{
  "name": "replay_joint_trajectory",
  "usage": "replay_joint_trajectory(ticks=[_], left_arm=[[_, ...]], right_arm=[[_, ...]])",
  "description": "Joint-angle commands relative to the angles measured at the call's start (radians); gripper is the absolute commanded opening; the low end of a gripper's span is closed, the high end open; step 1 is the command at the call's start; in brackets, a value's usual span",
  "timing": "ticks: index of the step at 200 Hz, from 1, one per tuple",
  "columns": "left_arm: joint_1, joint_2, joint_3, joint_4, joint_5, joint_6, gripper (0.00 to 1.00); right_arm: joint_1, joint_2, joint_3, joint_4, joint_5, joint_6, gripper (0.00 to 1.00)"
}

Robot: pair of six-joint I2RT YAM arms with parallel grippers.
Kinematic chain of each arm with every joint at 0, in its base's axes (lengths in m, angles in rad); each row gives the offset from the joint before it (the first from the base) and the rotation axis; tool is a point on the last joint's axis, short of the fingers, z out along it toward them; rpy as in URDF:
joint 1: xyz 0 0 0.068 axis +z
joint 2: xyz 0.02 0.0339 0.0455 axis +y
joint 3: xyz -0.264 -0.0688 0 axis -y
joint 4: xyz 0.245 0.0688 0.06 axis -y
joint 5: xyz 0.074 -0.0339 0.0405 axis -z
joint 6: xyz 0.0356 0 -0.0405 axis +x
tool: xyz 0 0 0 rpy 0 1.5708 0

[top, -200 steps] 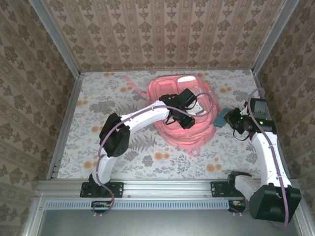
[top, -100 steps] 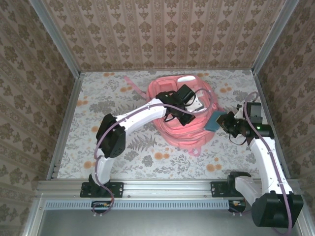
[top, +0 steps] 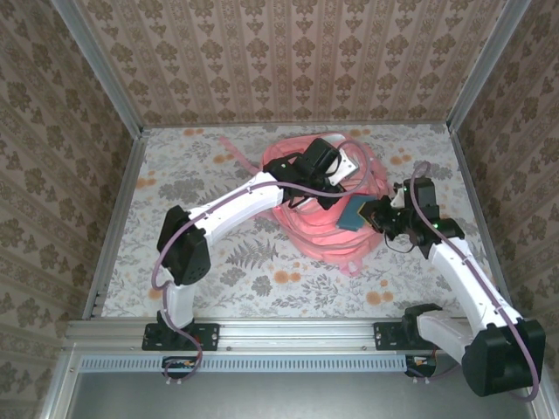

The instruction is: Pack the student bag

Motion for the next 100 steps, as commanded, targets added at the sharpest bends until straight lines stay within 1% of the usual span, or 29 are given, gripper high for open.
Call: replay_joint_trajectory(ticks=[1,15,40,57,88,100], left_arm=[[0.000,-0.085,0.011,0.118,-0.028,-0.044,0.00],[0.003,-0.085,0.014,0.124,-0.049,-0.062,0.00],[0.009,-0.085,0.018,0.136,-0.069,-0.092,0.00],[0.019,-0.085,0.021,0.139,-0.075,-0.119,0.00],[0.038,-0.083,0.025,0.140,-0.054,-0.156,0.00],[0.043,-0.081,0.024,0.141,-0.051,-0.162,0.00]], right_arm=[[0.022,0.035,-0.015,0.164,0.108,0.133,0.10],[0.029,0.074,-0.034,0.229,0.176,0.211,0.10],[0.046,0.179,-0.050,0.397,0.234,0.322,0.10],[0.062,0.271,-0.010,0.473,0.246,0.343,0.09],[0.081,0.419,0.059,0.548,0.253,0.365,0.09],[0.088,0.458,0.074,0.577,0.261,0.373,0.11]])
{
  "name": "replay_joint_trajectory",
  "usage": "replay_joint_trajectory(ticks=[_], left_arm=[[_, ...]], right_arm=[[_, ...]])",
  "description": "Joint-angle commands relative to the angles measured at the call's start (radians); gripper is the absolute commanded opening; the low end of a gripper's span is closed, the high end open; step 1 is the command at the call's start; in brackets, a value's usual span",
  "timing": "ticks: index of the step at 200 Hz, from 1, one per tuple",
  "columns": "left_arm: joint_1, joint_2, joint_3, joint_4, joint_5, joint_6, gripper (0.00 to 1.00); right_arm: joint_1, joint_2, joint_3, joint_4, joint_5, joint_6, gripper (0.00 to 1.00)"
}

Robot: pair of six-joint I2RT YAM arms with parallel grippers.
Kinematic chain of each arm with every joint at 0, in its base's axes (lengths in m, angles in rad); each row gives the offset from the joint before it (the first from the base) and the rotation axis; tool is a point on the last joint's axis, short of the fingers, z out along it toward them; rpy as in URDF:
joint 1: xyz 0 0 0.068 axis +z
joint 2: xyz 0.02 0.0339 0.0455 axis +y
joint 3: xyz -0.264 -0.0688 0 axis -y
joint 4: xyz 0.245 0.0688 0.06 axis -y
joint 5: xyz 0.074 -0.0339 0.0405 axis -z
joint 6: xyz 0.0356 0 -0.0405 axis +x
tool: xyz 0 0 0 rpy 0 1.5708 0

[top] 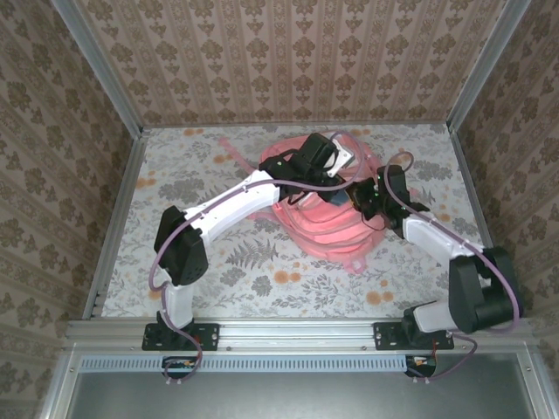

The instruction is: Pack the student bag

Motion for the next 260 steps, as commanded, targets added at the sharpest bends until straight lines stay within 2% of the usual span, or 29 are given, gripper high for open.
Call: replay_joint_trajectory(ticks=[1,19,54,79,131,159,188,206,230,238,247,260], left_arm=[[0.023,-0.066,0.024,0.086,-0.001,-0.058,0.00],[0.031,-0.059,0.025,0.087,0.006,-0.073,0.00],[0.055,-0.054,0.025,0.074,0.017,-0.107,0.00],[0.071,-0.057,0.010,0.077,0.031,-0.124,0.00],[0.100,-0.054,-0.016,0.080,0.095,-0.156,0.00],[0.103,-0.045,-0.030,0.089,0.160,-0.167,0.00],[0.103,-0.036,-0.042,0.110,0.193,-0.179,0.00],[0.103,-0.032,-0.044,0.110,0.190,-0.183,0.00],[0.108,-0.043,-0.062,0.110,0.206,-0.189,0.00],[0.110,-0.051,-0.074,0.110,0.229,-0.194,0.10],[0.117,-0.070,-0.095,0.113,0.253,-0.207,0.29],[0.131,-0.110,-0.151,0.143,0.283,-0.232,0.51]], right_arm=[[0.009,0.076,0.044,0.114,0.064,0.063,0.11],[0.010,0.133,0.064,0.160,0.042,0.078,0.19],[0.008,0.116,0.076,0.075,-0.002,0.060,0.52],[0.004,0.020,0.030,-0.033,0.009,0.067,0.55],[-0.032,-0.185,-0.078,-0.144,-0.041,0.123,0.52],[-0.047,-0.278,-0.131,-0.144,-0.050,0.149,0.39],[-0.047,-0.304,-0.123,-0.183,-0.067,0.132,0.27],[-0.047,-0.317,-0.108,-0.251,-0.038,0.086,0.19],[-0.051,-0.377,-0.065,-0.431,0.078,-0.051,0.22],[-0.053,-0.399,-0.051,-0.490,0.121,-0.107,0.26],[-0.058,-0.427,-0.030,-0.557,0.164,-0.170,0.31],[-0.073,-0.464,-0.011,-0.636,0.210,-0.249,0.38]])
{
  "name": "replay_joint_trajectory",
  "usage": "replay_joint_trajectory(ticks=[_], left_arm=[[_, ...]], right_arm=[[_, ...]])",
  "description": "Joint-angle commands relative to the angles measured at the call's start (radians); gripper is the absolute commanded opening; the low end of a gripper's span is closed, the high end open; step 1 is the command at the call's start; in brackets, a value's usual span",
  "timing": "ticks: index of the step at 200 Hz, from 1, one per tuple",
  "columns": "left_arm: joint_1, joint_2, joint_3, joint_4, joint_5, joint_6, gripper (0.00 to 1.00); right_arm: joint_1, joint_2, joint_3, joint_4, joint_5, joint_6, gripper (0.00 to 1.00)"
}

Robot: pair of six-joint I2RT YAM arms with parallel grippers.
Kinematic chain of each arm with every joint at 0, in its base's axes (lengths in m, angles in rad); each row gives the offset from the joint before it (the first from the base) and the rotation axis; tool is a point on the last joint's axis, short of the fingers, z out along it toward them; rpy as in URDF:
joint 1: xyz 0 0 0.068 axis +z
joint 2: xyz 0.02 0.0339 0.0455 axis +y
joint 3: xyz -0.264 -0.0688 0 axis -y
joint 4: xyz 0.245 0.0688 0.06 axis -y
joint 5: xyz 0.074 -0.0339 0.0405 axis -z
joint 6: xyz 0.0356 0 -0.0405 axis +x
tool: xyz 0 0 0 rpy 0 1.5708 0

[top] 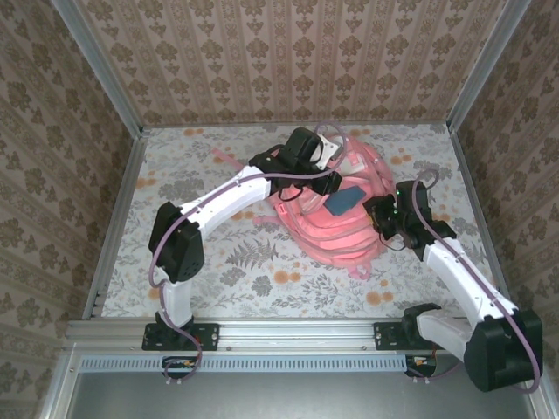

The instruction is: Pack the student bag

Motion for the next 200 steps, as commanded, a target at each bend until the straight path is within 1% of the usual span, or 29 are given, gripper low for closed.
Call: replay_joint_trajectory(ticks=[1,13,24,35,50,69,91,116,132,139,156,177,200], left_arm=[[0.046,-0.098,-0.073,0.062,0.037,-0.059,0.52],[0.066,-0.144,-0.137,0.099,0.054,-0.085,0.65],[0.090,-0.186,-0.202,0.126,0.062,-0.101,0.70],[0.113,-0.227,-0.267,0.147,0.057,-0.102,0.73],[0.144,-0.274,-0.365,0.170,0.038,-0.094,0.75],[0.166,-0.325,-0.485,0.199,0.028,-0.046,0.75],[0.170,-0.360,-0.578,0.222,0.033,0.032,0.75],[0.175,-0.378,-0.648,0.260,0.029,0.071,0.75],[0.180,-0.371,-0.667,0.277,0.041,0.065,0.74],[0.179,-0.368,-0.673,0.286,0.051,0.060,0.74],[0.179,-0.357,-0.687,0.319,0.095,0.072,0.70],[0.180,-0.342,-0.692,0.334,0.120,0.121,0.67],[0.180,-0.320,-0.683,0.328,0.152,0.197,0.64]], right_arm=[[-0.022,-0.077,0.069,-0.235,0.146,-0.200,0.38],[-0.035,-0.107,0.080,-0.295,0.178,-0.251,0.45],[-0.050,-0.122,0.085,-0.319,0.179,-0.297,0.51],[-0.062,-0.124,0.092,-0.326,0.157,-0.336,0.57],[-0.074,-0.095,0.101,-0.302,0.088,-0.381,0.66],[-0.078,-0.017,0.125,-0.277,0.006,-0.421,0.70],[-0.078,0.084,0.164,-0.257,-0.059,-0.465,0.69],[-0.078,0.166,0.192,-0.229,-0.076,-0.501,0.68],[-0.078,0.209,0.205,-0.219,-0.085,-0.520,0.64],[-0.078,0.228,0.211,-0.183,-0.085,-0.528,0.62],[-0.078,0.284,0.227,-0.152,-0.082,-0.549,0.55],[-0.079,0.367,0.266,-0.119,-0.080,-0.579,0.48],[-0.080,0.468,0.339,-0.097,-0.110,-0.616,0.44]])
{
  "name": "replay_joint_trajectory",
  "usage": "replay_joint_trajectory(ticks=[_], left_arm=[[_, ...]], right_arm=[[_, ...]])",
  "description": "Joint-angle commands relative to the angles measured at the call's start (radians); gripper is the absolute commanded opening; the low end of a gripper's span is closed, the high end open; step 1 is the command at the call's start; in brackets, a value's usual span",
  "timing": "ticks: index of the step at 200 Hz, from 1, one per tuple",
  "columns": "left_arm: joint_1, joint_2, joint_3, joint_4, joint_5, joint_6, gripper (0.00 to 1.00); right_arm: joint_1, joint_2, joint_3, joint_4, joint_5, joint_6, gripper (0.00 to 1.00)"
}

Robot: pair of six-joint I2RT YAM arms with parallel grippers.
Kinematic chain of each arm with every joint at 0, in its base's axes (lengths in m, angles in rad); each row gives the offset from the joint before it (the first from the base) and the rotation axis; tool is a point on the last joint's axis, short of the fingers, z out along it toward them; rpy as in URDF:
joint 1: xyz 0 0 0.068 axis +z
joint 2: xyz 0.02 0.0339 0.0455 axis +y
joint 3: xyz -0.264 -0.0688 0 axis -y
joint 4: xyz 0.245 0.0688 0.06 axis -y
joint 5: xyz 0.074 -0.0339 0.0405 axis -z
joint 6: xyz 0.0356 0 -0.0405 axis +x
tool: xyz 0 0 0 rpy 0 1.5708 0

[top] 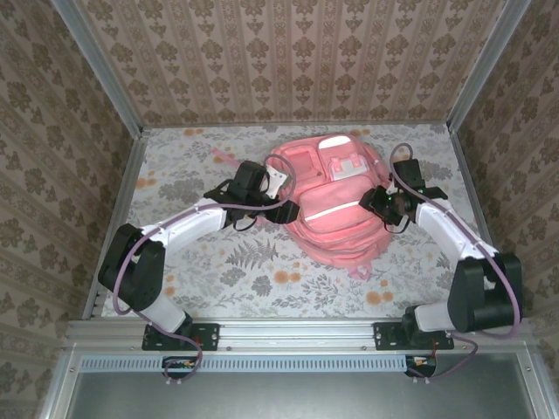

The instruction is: Pack the student bag

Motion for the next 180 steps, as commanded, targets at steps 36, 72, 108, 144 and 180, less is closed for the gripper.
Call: replay_joint_trajectory(ticks=[36,72,108,144,180], left_arm=[[0.005,0.090,0.073,-0.033,0.070,0.206,0.61],[0.003,0.162,0.159,-0.133,0.058,0.324,0.60],[0.001,0.230,0.247,-0.222,0.097,0.413,0.59],[0.001,0.279,0.293,-0.282,0.100,0.471,0.60],[0.001,0.309,0.334,-0.327,0.101,0.511,0.66]], right_arm=[[-0.014,0.161,0.191,0.056,-0.060,-0.100,0.45],[-0.024,0.131,0.195,0.018,-0.059,-0.106,0.50],[-0.032,0.083,0.174,-0.026,-0.095,-0.099,0.54],[-0.031,0.016,0.147,-0.030,-0.110,-0.075,0.55],[-0.031,-0.049,0.121,-0.066,-0.146,-0.054,0.56]])
